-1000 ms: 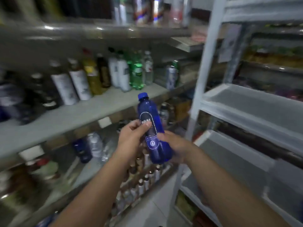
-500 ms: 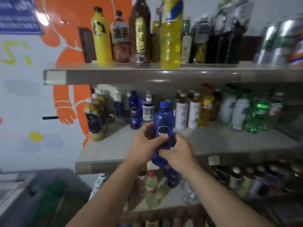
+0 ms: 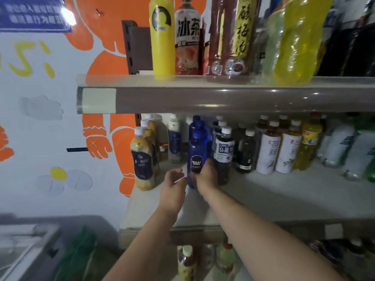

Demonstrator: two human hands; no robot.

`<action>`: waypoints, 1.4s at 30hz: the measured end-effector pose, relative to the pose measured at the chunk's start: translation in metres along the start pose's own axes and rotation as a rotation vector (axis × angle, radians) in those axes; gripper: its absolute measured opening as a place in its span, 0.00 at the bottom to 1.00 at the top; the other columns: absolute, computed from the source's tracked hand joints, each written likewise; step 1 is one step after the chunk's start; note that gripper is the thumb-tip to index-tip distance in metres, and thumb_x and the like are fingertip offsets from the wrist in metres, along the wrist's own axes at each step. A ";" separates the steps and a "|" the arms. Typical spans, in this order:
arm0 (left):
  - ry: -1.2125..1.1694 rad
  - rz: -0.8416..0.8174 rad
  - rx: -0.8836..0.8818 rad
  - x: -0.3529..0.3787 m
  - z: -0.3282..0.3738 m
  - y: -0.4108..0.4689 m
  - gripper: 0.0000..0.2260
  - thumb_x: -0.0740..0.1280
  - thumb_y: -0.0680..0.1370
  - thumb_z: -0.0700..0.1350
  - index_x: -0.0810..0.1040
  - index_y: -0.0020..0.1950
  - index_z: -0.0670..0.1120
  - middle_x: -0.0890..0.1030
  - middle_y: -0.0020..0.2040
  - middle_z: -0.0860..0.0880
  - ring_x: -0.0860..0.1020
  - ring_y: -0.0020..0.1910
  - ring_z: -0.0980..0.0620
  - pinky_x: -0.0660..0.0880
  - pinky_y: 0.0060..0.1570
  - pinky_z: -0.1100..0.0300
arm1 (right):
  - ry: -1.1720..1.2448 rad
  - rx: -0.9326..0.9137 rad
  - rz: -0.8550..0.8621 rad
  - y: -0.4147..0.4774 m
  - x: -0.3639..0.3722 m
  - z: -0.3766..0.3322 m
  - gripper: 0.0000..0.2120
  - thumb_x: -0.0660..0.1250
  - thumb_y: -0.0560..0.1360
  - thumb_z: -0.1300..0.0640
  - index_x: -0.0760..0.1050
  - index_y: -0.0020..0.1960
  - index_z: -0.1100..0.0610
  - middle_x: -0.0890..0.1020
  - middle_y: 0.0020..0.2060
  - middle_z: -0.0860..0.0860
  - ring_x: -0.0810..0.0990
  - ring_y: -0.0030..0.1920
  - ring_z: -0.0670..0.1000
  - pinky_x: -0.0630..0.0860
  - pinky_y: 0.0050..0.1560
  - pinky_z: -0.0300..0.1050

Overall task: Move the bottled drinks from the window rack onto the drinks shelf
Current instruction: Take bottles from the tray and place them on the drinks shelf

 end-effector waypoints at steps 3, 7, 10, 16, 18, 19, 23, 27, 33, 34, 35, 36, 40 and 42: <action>0.002 -0.027 0.014 0.002 0.001 0.017 0.10 0.64 0.78 0.36 0.75 0.56 0.46 0.80 0.43 0.53 0.79 0.39 0.61 0.73 0.44 0.62 | -0.057 0.012 0.020 0.023 0.013 -0.008 0.22 0.74 0.68 0.61 0.71 0.59 0.62 0.79 0.54 0.61 0.80 0.55 0.59 0.77 0.58 0.53; 0.015 -0.063 0.056 0.006 0.007 0.028 0.09 0.64 0.78 0.34 0.76 0.49 0.48 0.80 0.38 0.56 0.77 0.29 0.70 0.73 0.34 0.73 | -0.064 0.051 0.069 0.037 0.014 -0.006 0.22 0.72 0.69 0.64 0.72 0.62 0.63 0.79 0.56 0.59 0.79 0.57 0.58 0.76 0.59 0.50; 0.026 -0.080 0.077 0.006 0.007 0.031 0.11 0.63 0.78 0.34 0.77 0.46 0.50 0.81 0.36 0.57 0.77 0.32 0.70 0.72 0.35 0.73 | -0.054 0.012 0.042 0.038 0.013 -0.003 0.19 0.70 0.72 0.65 0.70 0.61 0.61 0.74 0.49 0.53 0.77 0.51 0.53 0.71 0.49 0.42; 0.012 -0.110 0.074 0.011 0.006 0.031 0.09 0.64 0.77 0.34 0.77 0.44 0.48 0.81 0.39 0.54 0.78 0.35 0.65 0.74 0.39 0.67 | -0.136 -0.043 0.098 0.036 0.012 -0.002 0.15 0.66 0.77 0.60 0.70 0.62 0.59 0.78 0.50 0.55 0.79 0.47 0.52 0.72 0.45 0.40; -0.015 -0.122 0.078 0.014 0.008 0.029 0.09 0.64 0.77 0.34 0.77 0.44 0.47 0.82 0.38 0.53 0.79 0.36 0.62 0.74 0.36 0.70 | -0.147 0.003 0.184 0.032 0.008 -0.005 0.12 0.60 0.81 0.51 0.76 0.56 0.57 0.83 0.44 0.53 0.83 0.37 0.47 0.74 0.35 0.35; -0.022 -0.126 0.077 0.015 0.009 0.027 0.09 0.64 0.77 0.34 0.77 0.44 0.47 0.82 0.38 0.53 0.80 0.37 0.60 0.75 0.36 0.70 | -0.123 0.032 0.205 0.030 0.007 -0.003 0.16 0.57 0.81 0.47 0.77 0.52 0.57 0.84 0.40 0.51 0.84 0.34 0.46 0.74 0.33 0.35; -0.040 -0.130 0.119 0.017 0.017 0.017 0.08 0.63 0.78 0.34 0.78 0.45 0.46 0.83 0.40 0.50 0.80 0.41 0.56 0.76 0.46 0.59 | -0.116 -0.119 0.216 0.003 -0.006 -0.020 0.15 0.59 0.72 0.52 0.74 0.55 0.58 0.82 0.47 0.56 0.81 0.47 0.56 0.74 0.47 0.46; -0.066 -0.199 0.072 0.031 0.022 0.000 0.06 0.62 0.78 0.37 0.78 0.49 0.44 0.83 0.45 0.45 0.80 0.45 0.50 0.76 0.50 0.52 | 0.149 -0.286 0.178 -0.023 -0.046 -0.021 0.08 0.70 0.72 0.60 0.75 0.46 0.48 0.80 0.36 0.43 0.80 0.38 0.40 0.75 0.41 0.36; -0.017 -0.441 0.035 0.143 0.007 -0.059 0.05 0.62 0.78 0.37 0.77 0.50 0.43 0.84 0.44 0.46 0.82 0.43 0.54 0.75 0.46 0.56 | 0.193 -0.316 0.263 -0.055 -0.179 0.032 0.02 0.66 0.65 0.49 0.75 0.38 0.44 0.80 0.32 0.39 0.79 0.35 0.39 0.74 0.38 0.32; -0.007 -0.468 0.040 0.169 0.002 -0.073 0.05 0.62 0.78 0.37 0.77 0.50 0.42 0.83 0.44 0.46 0.82 0.42 0.54 0.74 0.44 0.57 | 0.189 -0.291 0.320 -0.063 -0.207 0.049 0.02 0.66 0.65 0.49 0.75 0.38 0.44 0.80 0.32 0.40 0.79 0.35 0.40 0.76 0.40 0.36; -0.008 -0.508 0.040 0.199 -0.004 -0.090 0.05 0.62 0.78 0.36 0.78 0.49 0.42 0.83 0.43 0.46 0.82 0.42 0.53 0.74 0.42 0.58 | 0.182 -0.251 0.375 -0.074 -0.238 0.067 0.04 0.66 0.64 0.48 0.76 0.38 0.45 0.80 0.32 0.42 0.79 0.36 0.42 0.77 0.40 0.40; -0.022 -0.562 0.033 0.229 -0.011 -0.110 0.05 0.63 0.78 0.36 0.78 0.47 0.43 0.83 0.41 0.47 0.81 0.40 0.52 0.74 0.41 0.59 | 0.162 -0.214 0.436 -0.087 -0.271 0.086 0.05 0.65 0.63 0.47 0.76 0.37 0.46 0.81 0.32 0.43 0.80 0.37 0.45 0.77 0.42 0.43; 0.008 -0.927 -0.025 0.353 -0.057 -0.227 0.07 0.62 0.78 0.33 0.78 0.50 0.41 0.80 0.38 0.48 0.77 0.37 0.54 0.73 0.38 0.61 | 0.013 -0.045 0.693 -0.168 -0.405 0.172 0.01 0.66 0.66 0.48 0.74 0.37 0.45 0.80 0.32 0.43 0.79 0.36 0.39 0.75 0.40 0.35; 0.029 -1.036 -0.062 0.400 -0.085 -0.295 0.08 0.62 0.78 0.31 0.76 0.51 0.41 0.78 0.41 0.43 0.74 0.38 0.52 0.71 0.38 0.58 | -0.055 0.092 0.794 -0.225 -0.467 0.218 0.05 0.68 0.69 0.53 0.74 0.37 0.45 0.78 0.31 0.41 0.77 0.35 0.36 0.72 0.38 0.30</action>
Point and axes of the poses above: each hand's wrist, its own y-axis towards the middle knuckle, its own x-axis out of the palm, z = x × y, the point moved 6 cm from there along y, towards the middle knuckle
